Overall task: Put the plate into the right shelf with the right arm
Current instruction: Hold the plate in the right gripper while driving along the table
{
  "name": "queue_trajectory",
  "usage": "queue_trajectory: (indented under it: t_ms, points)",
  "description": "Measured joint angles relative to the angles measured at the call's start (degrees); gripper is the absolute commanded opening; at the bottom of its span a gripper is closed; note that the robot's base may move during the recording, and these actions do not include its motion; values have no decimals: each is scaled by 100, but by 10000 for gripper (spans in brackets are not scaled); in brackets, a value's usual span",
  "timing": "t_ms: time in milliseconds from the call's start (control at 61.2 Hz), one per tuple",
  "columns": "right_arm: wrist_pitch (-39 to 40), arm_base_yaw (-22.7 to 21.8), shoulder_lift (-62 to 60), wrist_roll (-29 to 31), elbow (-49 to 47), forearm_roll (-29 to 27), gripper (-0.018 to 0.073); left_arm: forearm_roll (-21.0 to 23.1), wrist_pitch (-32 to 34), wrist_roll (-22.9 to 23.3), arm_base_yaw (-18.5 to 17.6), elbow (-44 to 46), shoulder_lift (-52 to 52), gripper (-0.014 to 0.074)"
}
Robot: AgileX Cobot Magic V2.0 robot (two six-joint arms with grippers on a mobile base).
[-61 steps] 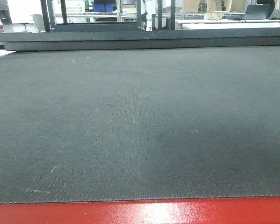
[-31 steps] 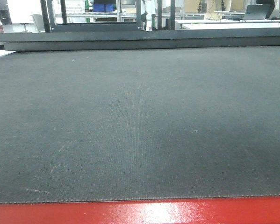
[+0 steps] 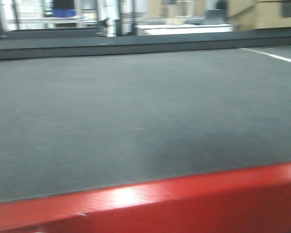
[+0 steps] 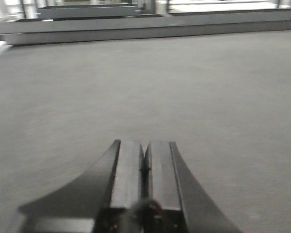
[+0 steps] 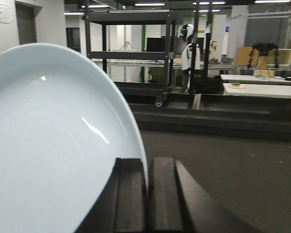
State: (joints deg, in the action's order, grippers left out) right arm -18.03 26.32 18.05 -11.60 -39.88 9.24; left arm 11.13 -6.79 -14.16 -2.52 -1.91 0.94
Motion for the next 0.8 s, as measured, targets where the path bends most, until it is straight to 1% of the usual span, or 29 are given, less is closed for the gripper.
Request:
queue_trajectory:
  t_ms: [801]
  points:
    - [0, 0, 0, 0, 0, 10, 28, 0, 0, 0, 0, 0, 0, -47]
